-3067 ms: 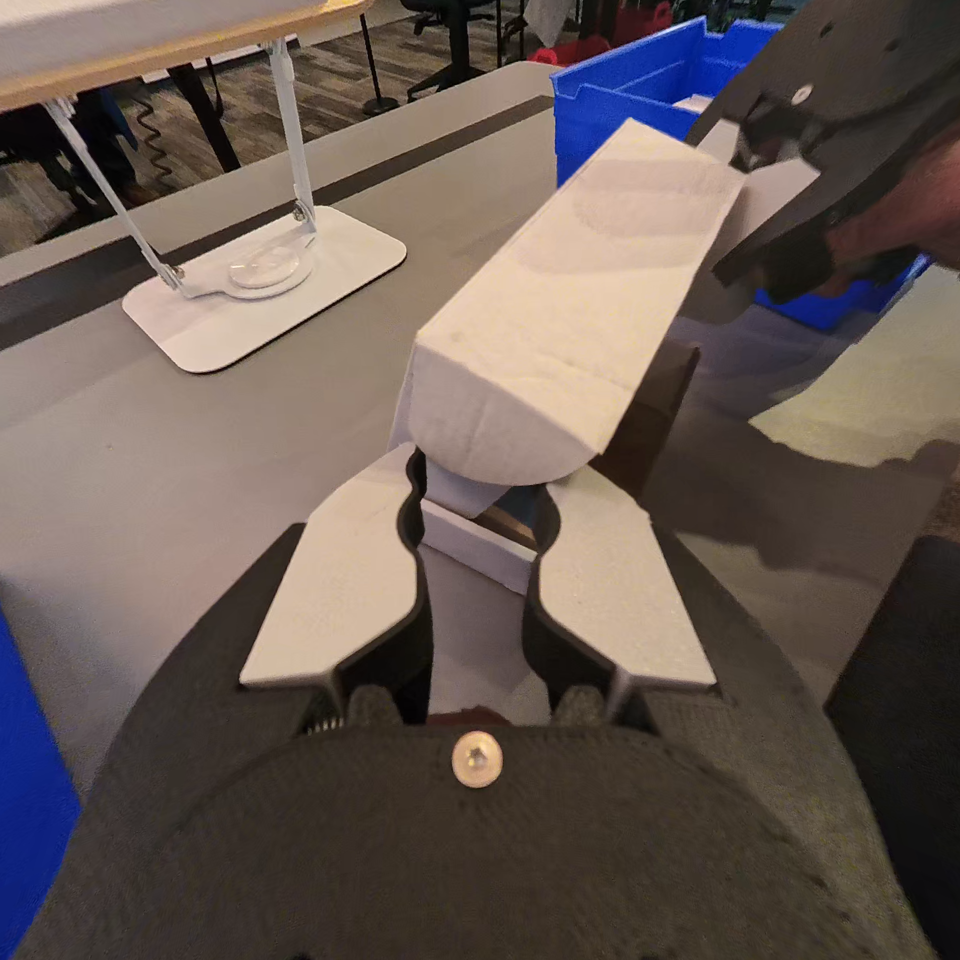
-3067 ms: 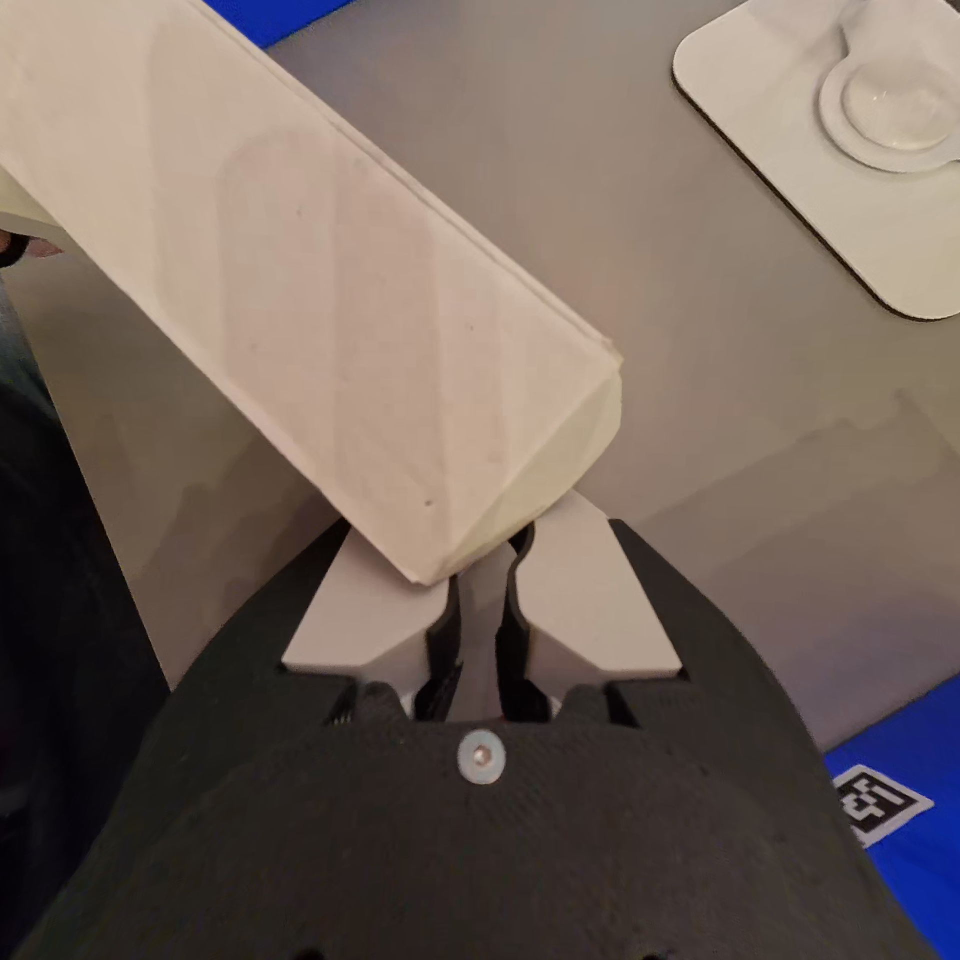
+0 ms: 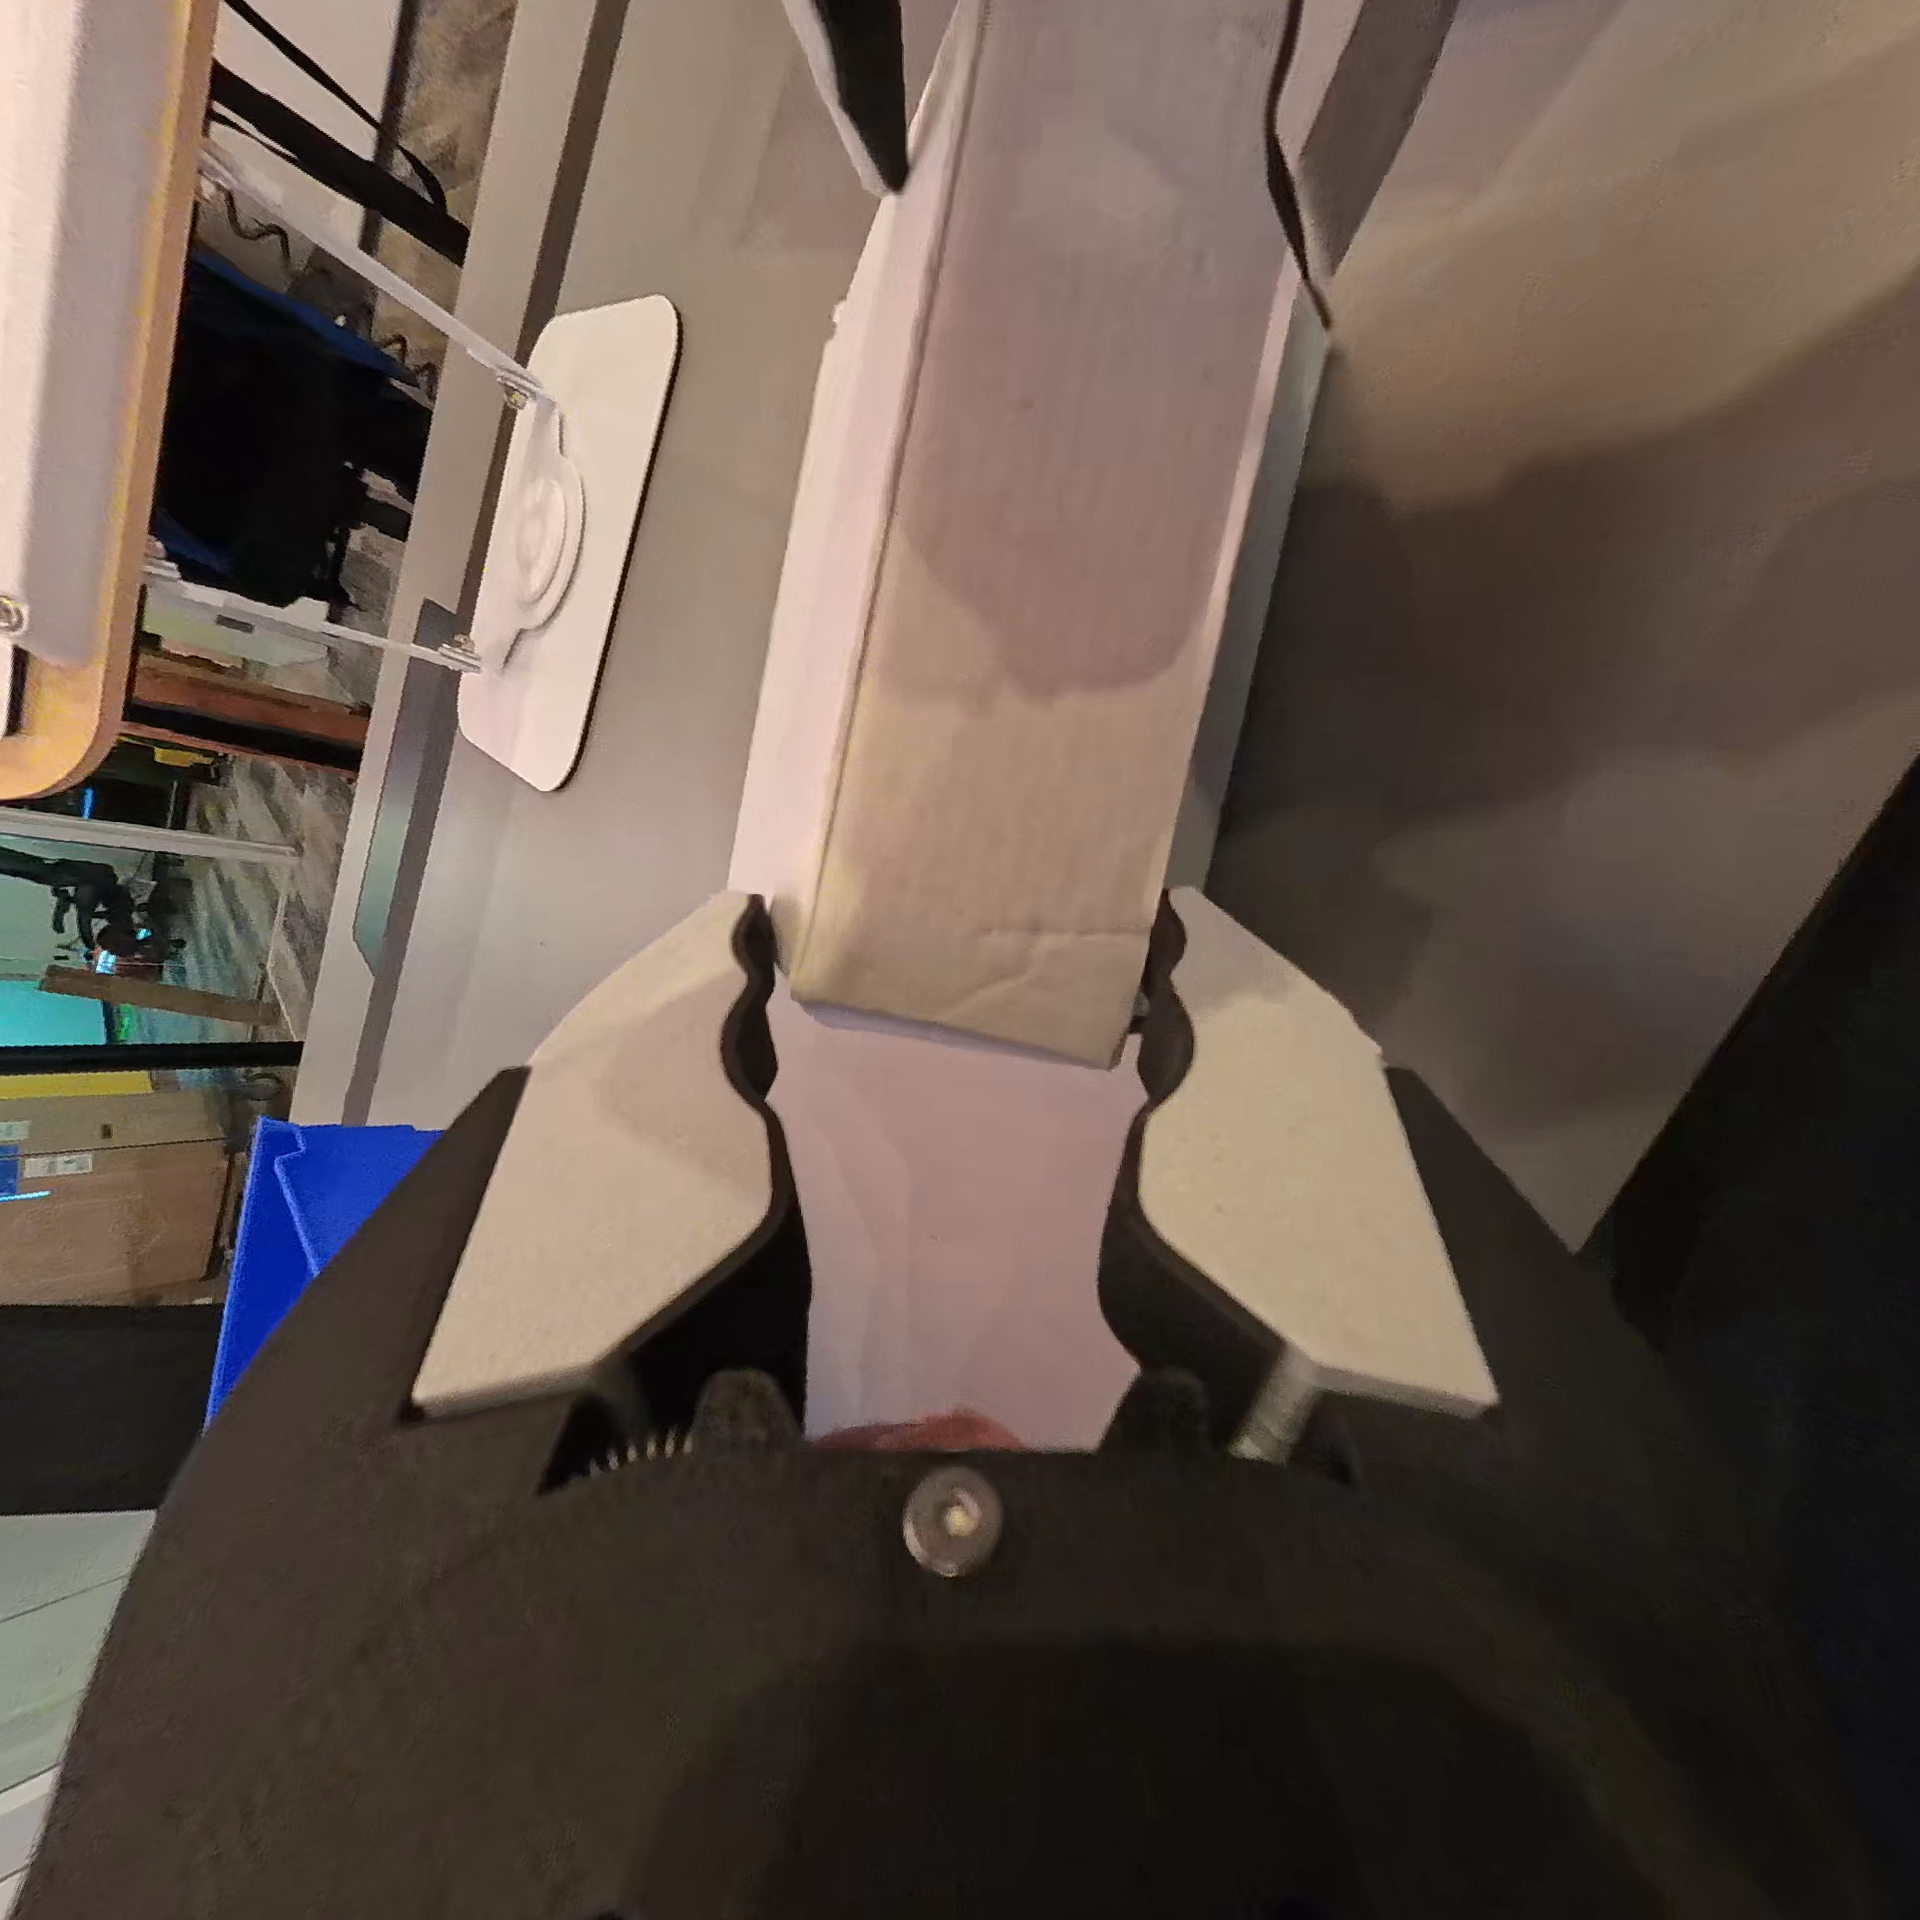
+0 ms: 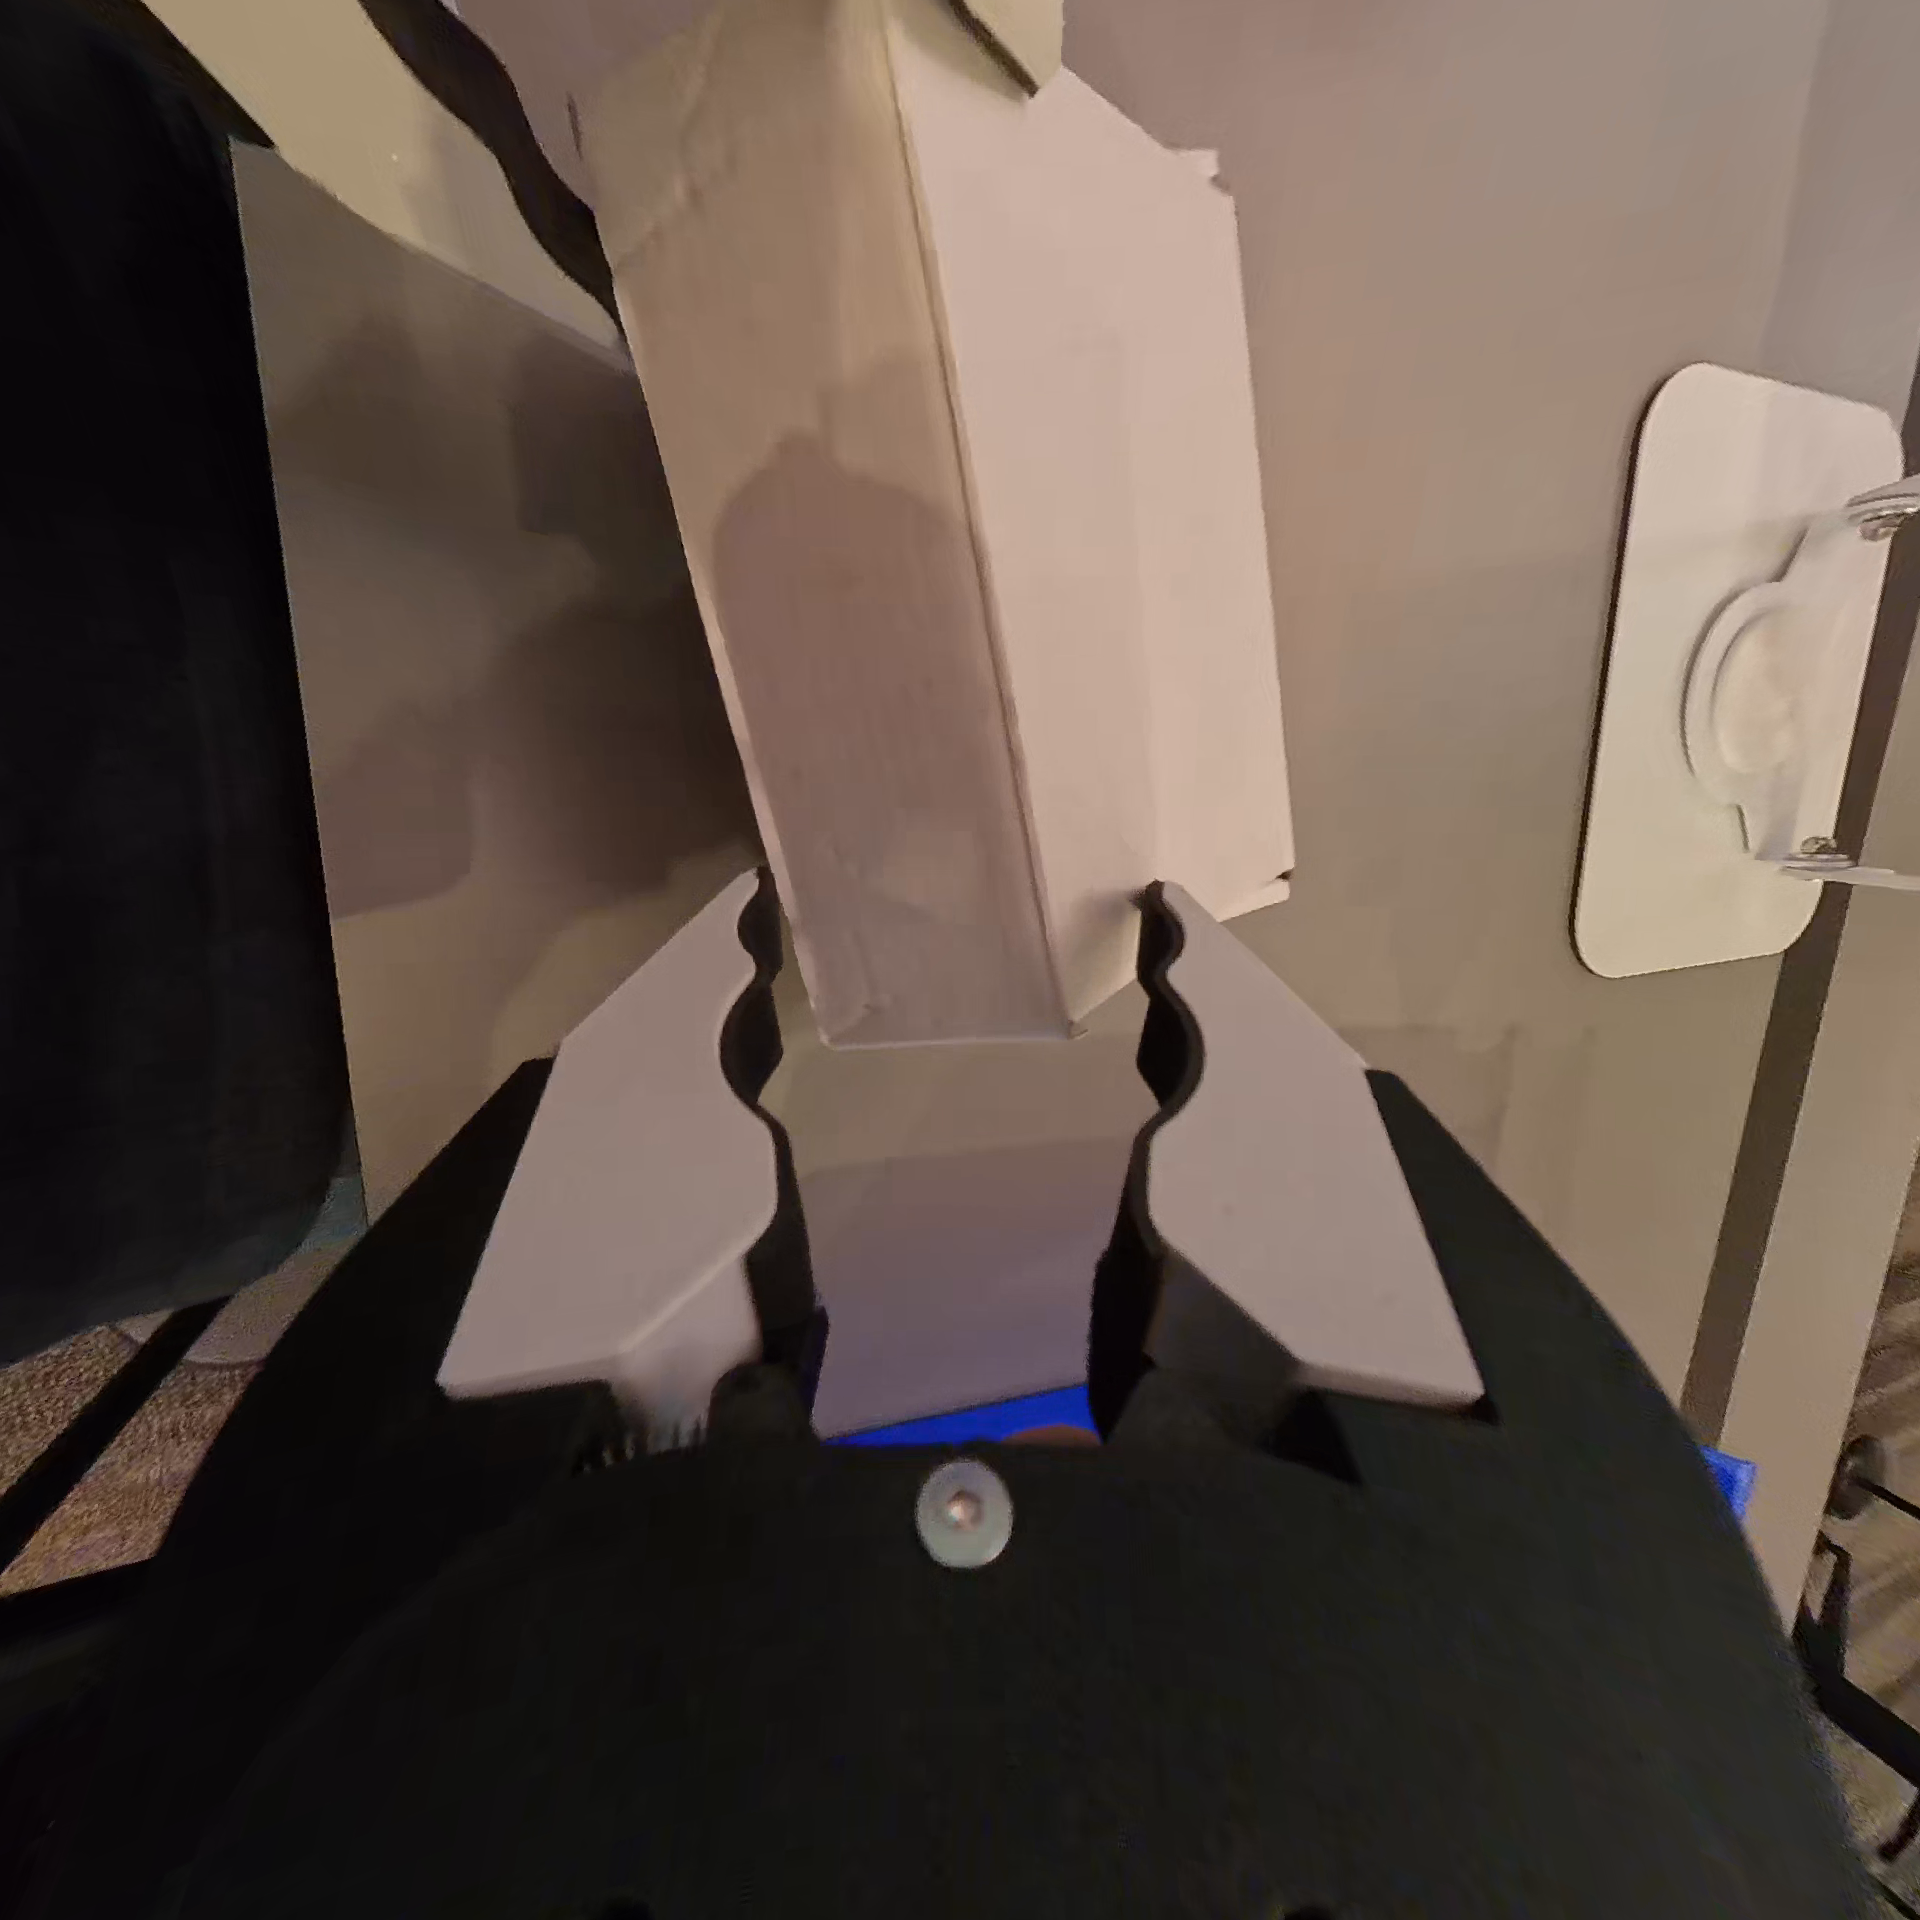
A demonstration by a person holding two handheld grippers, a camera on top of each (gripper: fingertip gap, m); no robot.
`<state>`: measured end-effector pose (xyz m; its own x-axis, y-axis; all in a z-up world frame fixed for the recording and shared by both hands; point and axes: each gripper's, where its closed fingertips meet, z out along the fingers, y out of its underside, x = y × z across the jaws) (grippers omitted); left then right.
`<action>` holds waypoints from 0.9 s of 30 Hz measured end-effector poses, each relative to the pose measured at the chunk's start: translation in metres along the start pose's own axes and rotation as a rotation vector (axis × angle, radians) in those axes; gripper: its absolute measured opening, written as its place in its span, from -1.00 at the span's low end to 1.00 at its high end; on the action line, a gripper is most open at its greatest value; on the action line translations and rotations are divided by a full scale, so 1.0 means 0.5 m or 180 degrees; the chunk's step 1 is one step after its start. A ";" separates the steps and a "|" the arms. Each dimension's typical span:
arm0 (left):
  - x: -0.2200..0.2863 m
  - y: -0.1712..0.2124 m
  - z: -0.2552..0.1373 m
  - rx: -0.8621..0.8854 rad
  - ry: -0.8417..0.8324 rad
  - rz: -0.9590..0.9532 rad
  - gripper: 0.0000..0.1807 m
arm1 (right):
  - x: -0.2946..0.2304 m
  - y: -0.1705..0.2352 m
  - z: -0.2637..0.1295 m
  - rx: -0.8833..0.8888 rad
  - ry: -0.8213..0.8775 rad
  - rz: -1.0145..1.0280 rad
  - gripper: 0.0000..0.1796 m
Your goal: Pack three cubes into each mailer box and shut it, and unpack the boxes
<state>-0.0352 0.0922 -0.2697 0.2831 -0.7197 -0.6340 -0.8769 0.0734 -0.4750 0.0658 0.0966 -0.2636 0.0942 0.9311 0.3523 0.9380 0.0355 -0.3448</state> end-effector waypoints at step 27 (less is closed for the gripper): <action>0.050 0.043 -0.002 -0.0114 0.0875 -0.0873 -0.12 | -0.026 0.020 0.012 0.0190 -0.0533 0.1367 -0.08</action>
<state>-0.0476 0.0751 -0.2950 0.3986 -0.8677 -0.2970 -0.7975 -0.1681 -0.5794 0.0720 0.0869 -0.2767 0.4103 0.9116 0.0231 0.8044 -0.3499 -0.4801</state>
